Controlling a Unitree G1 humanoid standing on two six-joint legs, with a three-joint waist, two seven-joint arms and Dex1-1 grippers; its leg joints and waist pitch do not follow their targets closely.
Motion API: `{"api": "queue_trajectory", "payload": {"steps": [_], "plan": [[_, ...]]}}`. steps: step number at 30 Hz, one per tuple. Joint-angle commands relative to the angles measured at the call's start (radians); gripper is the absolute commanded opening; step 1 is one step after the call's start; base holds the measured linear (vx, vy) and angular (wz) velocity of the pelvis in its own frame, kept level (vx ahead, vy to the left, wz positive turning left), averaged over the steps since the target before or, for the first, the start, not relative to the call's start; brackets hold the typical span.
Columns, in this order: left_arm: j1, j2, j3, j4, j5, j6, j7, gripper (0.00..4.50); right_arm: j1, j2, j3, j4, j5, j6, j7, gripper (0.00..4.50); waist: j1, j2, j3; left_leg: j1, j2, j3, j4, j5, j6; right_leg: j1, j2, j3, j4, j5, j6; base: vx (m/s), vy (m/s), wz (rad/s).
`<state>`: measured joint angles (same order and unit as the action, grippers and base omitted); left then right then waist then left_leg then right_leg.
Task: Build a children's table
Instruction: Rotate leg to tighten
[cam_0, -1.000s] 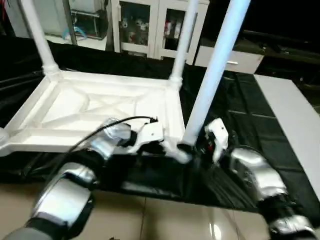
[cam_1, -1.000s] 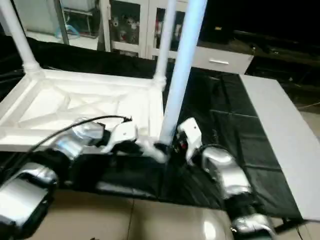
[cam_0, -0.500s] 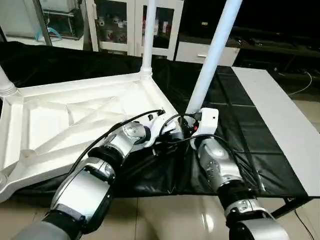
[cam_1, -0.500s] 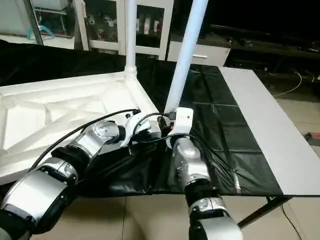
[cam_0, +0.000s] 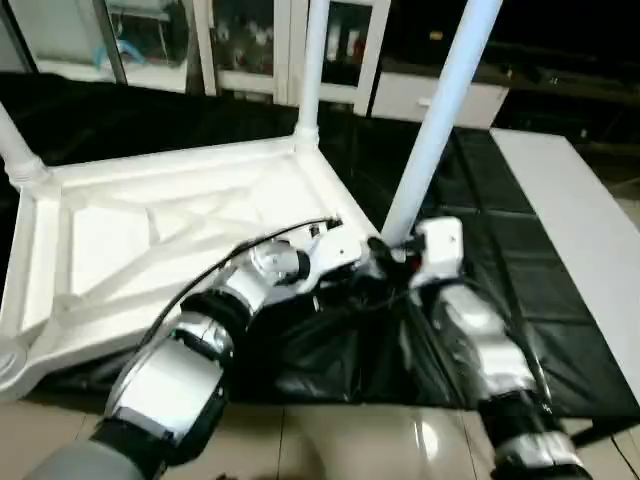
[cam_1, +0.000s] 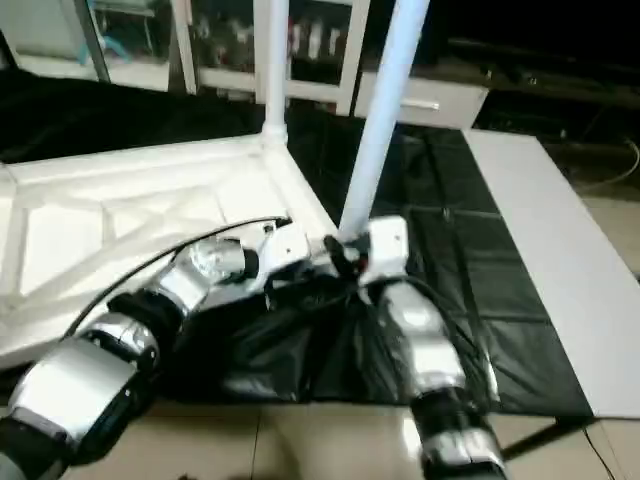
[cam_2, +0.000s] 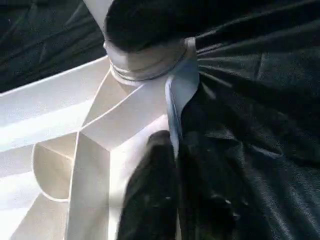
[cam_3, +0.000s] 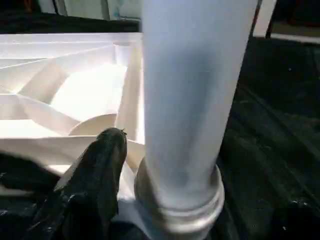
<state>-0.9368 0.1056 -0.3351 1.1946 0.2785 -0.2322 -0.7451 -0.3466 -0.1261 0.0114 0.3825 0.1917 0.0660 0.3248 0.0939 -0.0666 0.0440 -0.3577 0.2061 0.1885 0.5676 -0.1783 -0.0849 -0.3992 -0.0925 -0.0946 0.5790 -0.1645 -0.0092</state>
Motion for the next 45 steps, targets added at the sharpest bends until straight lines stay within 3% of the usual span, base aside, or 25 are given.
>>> {"api": "queue_trajectory", "payload": {"steps": [1,5,8,10,12,14,15,16,18,19,20,21,23,24,26,33,35,36,37,39,40,41,43,44,45], "plan": [[0.019,-0.004,0.015,0.003,-0.019,-0.004,-0.041,0.79,0.059,-0.034,-0.014,-0.119,0.013,0.025,0.03,3.23,0.006,0.015,-0.055,0.013,0.035,-0.011,-0.069,-0.221,0.064,0.051,-0.067,0.055,-0.059,-0.156,-0.193,0.0,0.0,0.0],[0.032,0.001,0.064,-0.029,-0.076,-0.023,-0.06,1.01,0.144,-0.06,-0.023,-0.247,0.032,0.04,0.036,3.23,0.007,0.008,-0.054,0.009,0.034,-0.012,-0.072,-0.262,0.048,0.05,-0.066,0.055,-0.063,-0.203,-0.181,0.0,0.0,0.0],[0.054,0.011,0.136,-0.11,-0.183,-0.007,-0.149,1.37,0.226,-0.081,-0.026,-0.39,0.095,0.107,0.055,3.23,0.009,0.012,-0.053,0.01,0.035,-0.013,-0.073,-0.264,0.055,0.05,-0.068,0.056,-0.065,-0.216,-0.182,0.0,0.0,0.0],[0.091,0.041,0.17,-0.244,-0.257,0.105,-0.221,1.44,0.273,-0.111,-0.009,-0.461,0.106,0.139,0.095,3.23,0.009,0.013,-0.053,0.009,0.038,-0.011,-0.072,-0.251,0.057,0.049,-0.067,0.056,-0.058,-0.181,-0.203,0.0,0.0,0.0],[0.178,0.132,0.141,-0.47,-0.283,0.281,-0.351,1.69,0.313,-0.14,0.003,-0.524,0.116,0.169,0.138,3.23,0.008,0.018,-0.05,0.005,0.044,-0.013,-0.078,-0.237,0.054,0.056,-0.069,0.058,-0.049,-0.159,-0.215,0.0,0.0,0.0],[0.259,0.205,0.124,-0.647,-0.309,0.367,-0.418,1.86,0.327,-0.159,0.013,-0.549,0.112,0.178,0.158,3.23,-0.003,0.023,-0.051,0.006,0.042,-0.011,-0.077,-0.226,0.048,0.052,-0.064,0.06,-0.046,-0.152,-0.214,0.0,0.0,0.0],[0.284,0.228,0.121,-0.701,-0.318,0.396,-0.435,1.93,0.33,-0.164,0.018,-0.553,0.111,0.179,0.164,3.23,-0.006,0.025,-0.047,0.01,0.038,-0.005,-0.075,-0.233,0.045,0.044,-0.058,0.061,-0.054,-0.172,-0.21,0.0,0.0,0.0],[0.294,0.239,0.119,-0.724,-0.32,0.411,-0.44,1.93,0.331,-0.167,0.02,-0.554,0.112,0.181,0.168,3.23,-0.004,0.028,-0.049,0.013,0.039,-0.006,-0.074,-0.236,0.039,0.044,-0.06,0.061,-0.051,-0.176,-0.211,0.0,0.0,0.0],[0.358,0.325,0.103,-0.86,-0.304,0.496,-0.472,1.93,0.332,-0.18,0.034,-0.555,0.112,0.187,0.19,3.23,-0.003,0.02,-0.046,0.013,0.039,-0.004,-0.076,-0.239,0.033,0.04,-0.057,0.061,-0.054,-0.205,-0.199,0.0,0.0,0.0],[0.358,0.325,0.103,-0.86,-0.304,0.496,-0.472,1.93,0.332,-0.18,0.034,-0.555,0.112,0.187,0.19,3.23,0.001,0.027,-0.047,0.017,0.042,-0.007,-0.077,-0.241,0.026,0.04,-0.059,0.061,-0.05,-0.208,-0.199,0.0,0.0,0.0],[0.388,0.373,0.095,-0.911,-0.273,0.518,-0.487,1.93,0.329,-0.18,0.037,-0.553,0.112,0.191,0.192,3.23,-0.002,0.016,-0.045,0.014,0.041,-0.005,-0.077,-0.238,0.025,0.039,-0.055,0.061,-0.052,-0.209,-0.189,0.0,0.0,0.0],[0.388,0.373,0.095,-0.911,-0.273,0.518,-0.487,1.93,0.329,-0.18,0.037,-0.553,0.112,0.191,0.192,3.23,-0.001,0.024,-0.043,0.013,0.038,-0.006,-0.079,-0.239,0.022,0.039,-0.055,0.062,-0.052,-0.226,-0.176,0.0,0.0,0.0],[0.435,0.445,0.096,-0.98,-0.18,0.603,-0.458,1.93,0.315,-0.175,0.041,-0.553,0.11,0.204,0.18,3.23,-0.003,0.023,-0.04,0.013,0.037,-0.007,-0.08,-0.244,0.013,0.038,-0.055,0.063,-0.055,-0.246,-0.162,0.0,0.0,0.0],[0.435,0.445,0.096,-0.98,-0.18,0.603,-0.458,1.93,0.315,-0.175,0.041,-0.553,0.11,0.204,0.18,3.23,-0.006,0.015,-0.04,0.015,0.038,-0.005,-0.08,-0.249,0.01,0.037,-0.054,0.063,-0.055,-0.25,-0.157,0.0,0.0,0.0],[0.448,0.457,0.099,-0.989,-0.101,0.679,-0.351,1.93,0.295,-0.174,0.051,-0.534,0.093,0.203,0.181,3.23,-0.006,0.01,-0.041,0.014,0.037,-0.007,-0.079,-0.245,0.005,0.038,-0.058,0.063,-0.054,-0.277,-0.145,0.0,0.0,0.0],[0.423,0.422,0.086,-0.954,-0.062,0.733,-0.173,1.93,0.275,-0.17,0.055,-0.513,0.078,0.198,0.182,3.23,-0.004,0.002,-0.038,0.013,0.027,-0.013,-0.075,-0.305,-0.001,0.029,-0.06,0.062,-0.078,-0.475,-0.068,0.0,0.0,0.0],[0.371,0.395,0.072,-0.83,-0.001,0.656,-0.032,1.93,0.268,-0.164,0.054,-0.498,0.059,0.176,0.16,3.23,0.001,0.002,-0.039,0.017,0.024,-0.012,-0.071,-0.308,0.002,0.023,-0.057,0.061,-0.086,-0.484,-0.051,0.0,0.0,0.0],[0.334,0.384,0.061,-0.755,0.034,0.6,0.039,1.93,0.268,-0.156,0.052,-0.496,0.051,0.169,0.144,3.23,0.003,0.01,-0.041,0.016,0.024,-0.016,-0.072,-0.314,-0.001,0.025,-0.057,0.059,-0.083,-0.48,-0.048,0.0,0.0,0.0],[0.321,0.379,0.058,-0.73,0.05,0.582,0.064,1.93,0.268,-0.153,0.051,-0.496,0.049,0.167,0.137,3.23,0.001,0.007,-0.04,0.015,0.023,-0.015,-0.072,-0.317,-0.001,0.024,-0.055,0.057,-0.087,-0.488,-0.039,0.0,0.0,0.0],[0.303,0.378,0.05,-0.697,0.07,0.556,0.095,1.93,0.268,-0.151,0.052,-0.497,0.048,0.167,0.133,3.23,-0.004,0.001,-0.041,0.0,0.022,-0.024,-0.076,-0.317,-0.007,0.037,-0.059,0.05,-0.085,-0.521,-0.015,0.0,0.0,0.0],[0.284,0.372,0.04,-0.657,0.084,0.516,0.135,1.93,0.27,-0.147,0.051,-0.498,0.046,0.167,0.127,3.23,-0.005,0.004,-0.041,-0.001,0.021,-0.025,-0.076,-0.32,-0.007,0.036,-0.057,0.048,-0.088,-0.536,-0.007,0.0,0.0,0.0],[0.278,0.371,0.038,-0.646,0.088,0.504,0.146,1.93,0.27,-0.146,0.051,-0.498,0.045,0.167,0.125,3.23,-0.002,0.007,-0.044,0.012,0.02,-0.023,-0.07,-0.333,-0.005,0.024,-0.059,0.049,-0.096,-0.547,-0.001,0.0,0.0,0.0],[0.259,0.357,0.029,-0.598,0.097,0.459,0.193,1.93,0.273,-0.144,0.052,-0.497,0.038,0.163,0.119,3.23,0.0,0.009,-0.047,0.011,0.025,-0.024,-0.071,-0.319,-0.001,0.026,-0.056,0.052,-0.083,-0.449,-0.044,0.0,0.0,0.0],[0.246,0.34,0.022,-0.561,0.1,0.431,0.237,1.93,0.276,-0.139,0.05,-0.496,0.035,0.162,0.113,3.23,0.003,0.019,-0.048,0.014,0.027,-0.024,-0.071,-0.319,-0.004,0.025,-0.057,0.054,-0.078,-0.419,-0.058,0.0,0.0,0.0],[0.241,0.331,0.019,-0.543,0.099,0.419,0.26,1.93,0.278,-0.135,0.049,-0.497,0.033,0.162,0.109,3.23,0.003,0.016,-0.05,0.011,0.027,-0.023,-0.07,-0.314,-0.005,0.028,-0.055,0.054,-0.073,-0.368,-0.076,0.0,0.0,0.0]]}}
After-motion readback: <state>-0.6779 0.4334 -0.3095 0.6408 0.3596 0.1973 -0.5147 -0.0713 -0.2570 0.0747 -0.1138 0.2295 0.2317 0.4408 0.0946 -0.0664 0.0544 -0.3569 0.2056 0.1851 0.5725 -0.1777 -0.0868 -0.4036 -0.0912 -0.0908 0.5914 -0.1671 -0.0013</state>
